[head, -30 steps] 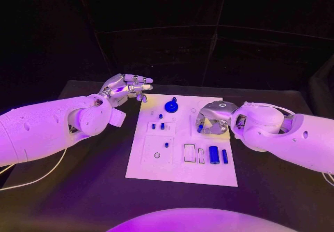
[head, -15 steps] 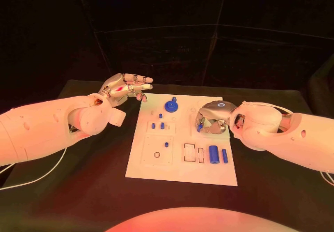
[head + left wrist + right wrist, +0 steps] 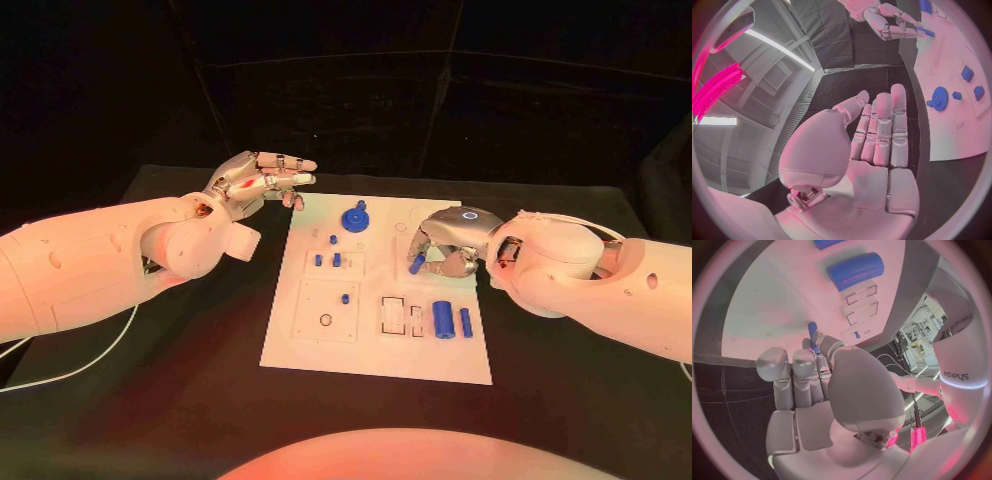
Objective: Assemble the parts on the task board
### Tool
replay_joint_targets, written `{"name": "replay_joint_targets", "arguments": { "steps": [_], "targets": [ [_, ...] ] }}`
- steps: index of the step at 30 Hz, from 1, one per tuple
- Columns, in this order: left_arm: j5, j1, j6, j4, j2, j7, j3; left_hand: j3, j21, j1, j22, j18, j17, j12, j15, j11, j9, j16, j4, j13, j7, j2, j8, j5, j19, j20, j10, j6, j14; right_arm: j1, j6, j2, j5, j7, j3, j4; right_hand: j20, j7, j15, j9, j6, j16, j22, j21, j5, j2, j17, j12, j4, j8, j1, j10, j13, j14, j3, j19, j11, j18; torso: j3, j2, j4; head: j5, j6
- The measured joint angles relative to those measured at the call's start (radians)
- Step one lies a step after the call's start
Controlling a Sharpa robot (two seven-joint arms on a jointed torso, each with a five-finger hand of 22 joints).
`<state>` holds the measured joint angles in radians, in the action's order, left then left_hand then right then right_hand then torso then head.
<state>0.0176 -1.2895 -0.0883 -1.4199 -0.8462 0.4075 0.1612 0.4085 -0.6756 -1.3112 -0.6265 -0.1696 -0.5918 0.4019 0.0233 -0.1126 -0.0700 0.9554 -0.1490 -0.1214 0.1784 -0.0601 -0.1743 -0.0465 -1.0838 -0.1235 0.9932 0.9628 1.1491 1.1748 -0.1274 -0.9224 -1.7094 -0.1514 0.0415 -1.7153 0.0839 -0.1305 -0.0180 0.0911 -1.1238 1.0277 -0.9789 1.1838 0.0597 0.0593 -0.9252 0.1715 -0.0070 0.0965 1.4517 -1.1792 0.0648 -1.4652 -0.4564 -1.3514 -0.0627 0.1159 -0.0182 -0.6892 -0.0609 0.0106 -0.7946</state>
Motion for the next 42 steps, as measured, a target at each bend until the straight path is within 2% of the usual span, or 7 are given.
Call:
{"name": "replay_joint_targets", "arguments": {
  "steps": [4,8,14,20,24,30,42],
  "targets": [
    [0.0,0.0,0.0,0.002,0.0,-0.001,0.0,0.0,0.0,0.0,0.0,0.0,0.0,0.0,0.0,0.0,0.0,0.0,0.0,0.0,0.0,0.0,0.0,0.0,0.0,0.0,0.0,0.0,0.0,0.0,-0.026,-0.019,0.04,0.005,-0.018,-0.042,0.0,-0.006,0.0,-0.001,0.006,0.006,0.0,0.0,0.009,0.008,-0.001,-0.007,-0.002,-0.008,-0.008,0.0,0.0,0.0,-0.01,0.0,0.0,0.0,-0.0001,0.0,0.0,0.0,0.002],
    [0.0,0.0,0.0,0.003,0.0,-0.002,0.0,0.0,0.0,0.0,0.0,0.0,0.0,0.0,0.0,0.0,0.0,0.0,0.0,0.0,0.0,0.0,0.0,0.0,0.0,0.0,0.0,0.0,0.0,0.001,-0.056,-0.029,0.07,0.012,-0.027,-0.085,0.0,-0.006,0.0,-0.004,0.006,0.006,-0.001,0.0,0.011,0.015,-0.004,-0.013,-0.004,-0.008,-0.015,0.0,0.002,0.0,-0.013,0.0,0.0,0.0,-0.0002,0.0,0.0,0.0,0.003],
    [0.0,0.0,0.001,0.004,0.002,-0.004,0.0,0.0,0.0,0.0,0.0,0.0,0.0,0.0,0.0,0.0,0.0,0.0,0.0,0.0,0.0,0.0,0.0,0.0,0.0,0.0,0.0,0.0,0.0,0.001,-0.083,0.001,0.096,0.022,-0.031,-0.115,0.0,-0.006,0.0,-0.005,0.006,0.011,-0.003,0.004,0.011,0.015,-0.006,-0.013,-0.004,-0.01,-0.015,0.004,0.001,0.0,-0.013,0.0,-0.004,0.0,-0.0004,-0.001,0.0,0.005,0.002],
    [0.0,0.0,0.001,0.004,0.006,-0.004,0.0,-0.003,0.0,0.0,0.002,0.0,0.002,0.006,0.004,0.004,0.0,0.0,-0.003,0.0,0.0,0.0,-0.004,0.0,0.0,0.0,-0.004,0.0,-0.004,0.001,-0.093,0.082,0.113,0.035,-0.032,-0.108,0.0,-0.01,0.0,-0.005,0.01,0.012,-0.005,0.004,0.016,0.015,-0.009,-0.018,-0.005,-0.012,-0.015,0.004,0.001,0.0,-0.018,0.0,-0.004,0.0,-0.0006,-0.002,-0.001,0.013,-0.004],
    [0.0,0.0,0.002,0.004,0.007,-0.004,0.0,-0.003,0.0,0.0,0.002,0.0,0.002,0.006,0.004,0.004,0.0,0.0,-0.003,0.0,0.0,0.0,-0.004,0.0,0.0,0.0,-0.004,0.0,-0.004,-0.006,-0.094,0.145,0.115,0.05,-0.028,-0.085,0.0,-0.01,0.0,-0.006,0.01,0.015,-0.006,0.004,0.016,0.019,-0.01,-0.019,-0.005,-0.012,-0.019,0.004,0.001,0.0,-0.018,0.0,-0.004,0.0,-0.0006,-0.002,-0.0016,0.019,-0.009],
    [0.0,0.0,0.002,0.003,0.009,-0.005,0.0,-0.003,0.0,0.0,0.001,0.0,0.002,0.006,0.004,0.004,0.0,0.0,-0.003,-0.001,0.0,0.0,-0.004,0.0,0.0,0.0,-0.004,0.0,-0.004,-0.039,-0.088,0.221,0.103,0.071,-0.013,-0.05,0.0,-0.01,0.0,-0.006,0.01,0.015,-0.008,0.008,0.02,0.019,-0.013,-0.022,-0.004,-0.014,-0.019,0.004,0.001,0.0,-0.019,0.0,-0.004,0.0,-0.0013,-0.002,-0.0011,0.028,-0.014],
    [0.0,0.0,0.003,0.004,0.012,-0.005,0.0,-0.003,0.0,0.0,0.001,0.0,0.002,0.006,0.004,0.004,0.0,0.0,-0.003,-0.001,0.0,0.0,-0.004,0.0,0.0,0.0,-0.004,0.0,-0.004,-0.065,-0.044,0.275,0.04,0.083,0.011,0.001,0.0,-0.009,0.0,-0.006,0.011,0.026,-0.009,0.008,0.025,0.023,-0.02,-0.023,-0.002,-0.016,-0.023,0.004,0.001,0.0,-0.021,0.0,-0.004,0.0,-0.0005,-0.001,-0.0002,0.04,-0.023]
  ]
}}
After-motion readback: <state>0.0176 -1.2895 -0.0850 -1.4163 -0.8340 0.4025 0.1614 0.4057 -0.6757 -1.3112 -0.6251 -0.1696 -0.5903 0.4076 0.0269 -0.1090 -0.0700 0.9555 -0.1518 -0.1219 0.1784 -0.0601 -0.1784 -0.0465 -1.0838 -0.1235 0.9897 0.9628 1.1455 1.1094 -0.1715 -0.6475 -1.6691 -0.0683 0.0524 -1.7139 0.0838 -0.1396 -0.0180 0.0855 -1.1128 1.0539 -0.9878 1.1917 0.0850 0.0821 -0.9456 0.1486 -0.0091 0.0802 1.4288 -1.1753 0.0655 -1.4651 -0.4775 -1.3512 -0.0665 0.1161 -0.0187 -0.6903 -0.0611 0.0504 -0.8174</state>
